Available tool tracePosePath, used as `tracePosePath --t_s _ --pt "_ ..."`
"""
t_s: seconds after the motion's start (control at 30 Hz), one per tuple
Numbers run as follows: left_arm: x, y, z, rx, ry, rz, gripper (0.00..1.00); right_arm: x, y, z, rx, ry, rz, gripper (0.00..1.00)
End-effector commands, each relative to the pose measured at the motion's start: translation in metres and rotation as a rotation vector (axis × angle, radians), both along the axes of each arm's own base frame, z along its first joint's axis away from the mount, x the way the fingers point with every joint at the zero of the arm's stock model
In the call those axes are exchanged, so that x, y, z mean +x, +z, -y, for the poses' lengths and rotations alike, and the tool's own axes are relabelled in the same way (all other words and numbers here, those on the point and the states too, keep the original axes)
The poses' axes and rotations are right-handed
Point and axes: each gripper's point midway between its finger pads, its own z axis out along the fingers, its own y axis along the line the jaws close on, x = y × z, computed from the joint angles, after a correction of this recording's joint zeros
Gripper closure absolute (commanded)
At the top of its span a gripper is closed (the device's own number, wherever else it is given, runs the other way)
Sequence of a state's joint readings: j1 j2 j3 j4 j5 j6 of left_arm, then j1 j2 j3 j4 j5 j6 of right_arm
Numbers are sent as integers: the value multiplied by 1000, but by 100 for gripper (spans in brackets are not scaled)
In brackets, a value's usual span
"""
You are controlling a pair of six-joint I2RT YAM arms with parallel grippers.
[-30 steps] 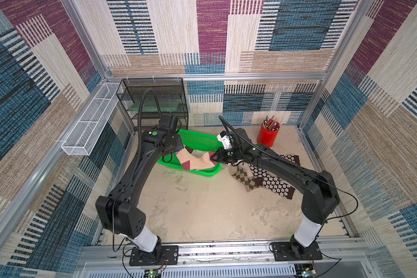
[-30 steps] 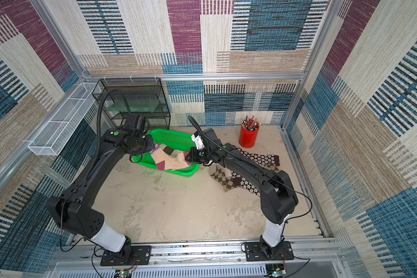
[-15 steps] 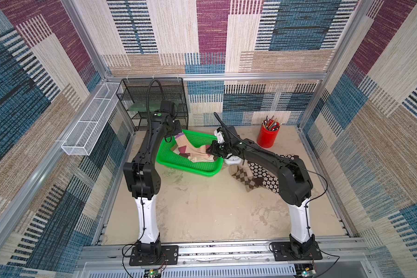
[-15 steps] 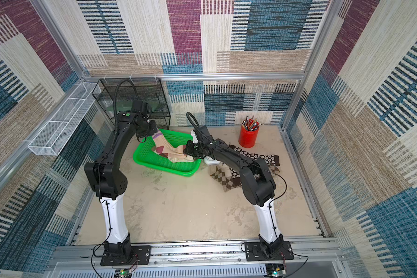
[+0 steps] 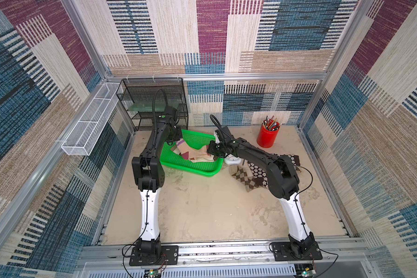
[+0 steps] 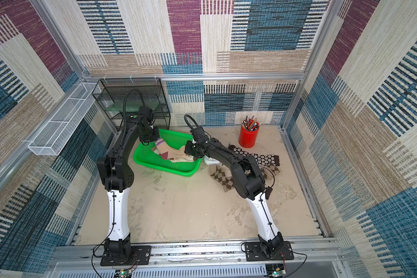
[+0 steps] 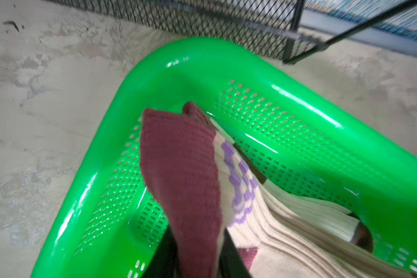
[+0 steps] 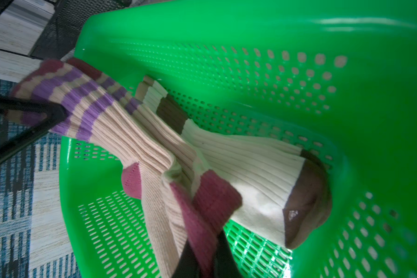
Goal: Place the socks together as a pair
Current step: Place a pair of socks in the bin.
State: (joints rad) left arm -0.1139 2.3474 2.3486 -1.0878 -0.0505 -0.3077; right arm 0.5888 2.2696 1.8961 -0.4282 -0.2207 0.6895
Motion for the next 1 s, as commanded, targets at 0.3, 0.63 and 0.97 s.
tracePosePath --t_s 0.3,0.63,0.97 --pt "1 53 -7 20 23 100 7 -8 32 13 -55 -76 22 33" --pt "-35 188 49 -33 -137 339 6 -52 90 115 -55 -189 53 22" --pt "-141 178 144 -19 -355 130 6 -123 -1 217 -161 -51 -162 25"
